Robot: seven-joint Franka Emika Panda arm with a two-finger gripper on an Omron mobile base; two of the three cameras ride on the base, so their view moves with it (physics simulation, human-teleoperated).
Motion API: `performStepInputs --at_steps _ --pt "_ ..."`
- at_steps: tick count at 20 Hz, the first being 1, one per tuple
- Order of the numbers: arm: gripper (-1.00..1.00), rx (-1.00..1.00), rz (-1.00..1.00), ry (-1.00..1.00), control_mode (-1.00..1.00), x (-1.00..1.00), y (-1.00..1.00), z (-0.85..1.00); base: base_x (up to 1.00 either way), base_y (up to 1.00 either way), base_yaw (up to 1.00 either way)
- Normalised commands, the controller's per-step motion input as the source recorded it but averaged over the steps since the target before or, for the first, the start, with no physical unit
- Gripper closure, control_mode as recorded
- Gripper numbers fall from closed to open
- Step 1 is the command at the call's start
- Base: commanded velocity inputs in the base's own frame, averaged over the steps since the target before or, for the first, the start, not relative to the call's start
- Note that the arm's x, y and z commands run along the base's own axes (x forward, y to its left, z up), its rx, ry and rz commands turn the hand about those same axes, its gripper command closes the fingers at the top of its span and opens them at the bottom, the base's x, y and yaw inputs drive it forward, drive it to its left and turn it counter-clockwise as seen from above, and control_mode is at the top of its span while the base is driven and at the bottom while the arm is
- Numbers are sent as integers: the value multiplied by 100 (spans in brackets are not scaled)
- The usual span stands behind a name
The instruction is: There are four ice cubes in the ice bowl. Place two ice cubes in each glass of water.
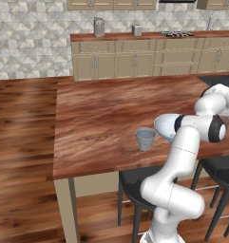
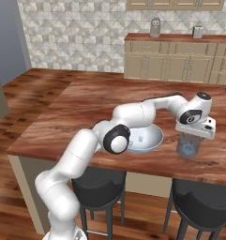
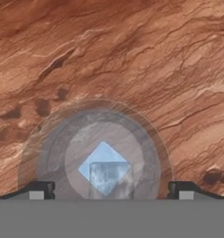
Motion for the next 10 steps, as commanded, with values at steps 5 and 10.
performStepInputs --at_steps 5,10 --pt "-100 0 3 1 -100 -1 0 41 0 0 0" --pt "-100 0 0 5 -100 -56 67 9 0 0 0"
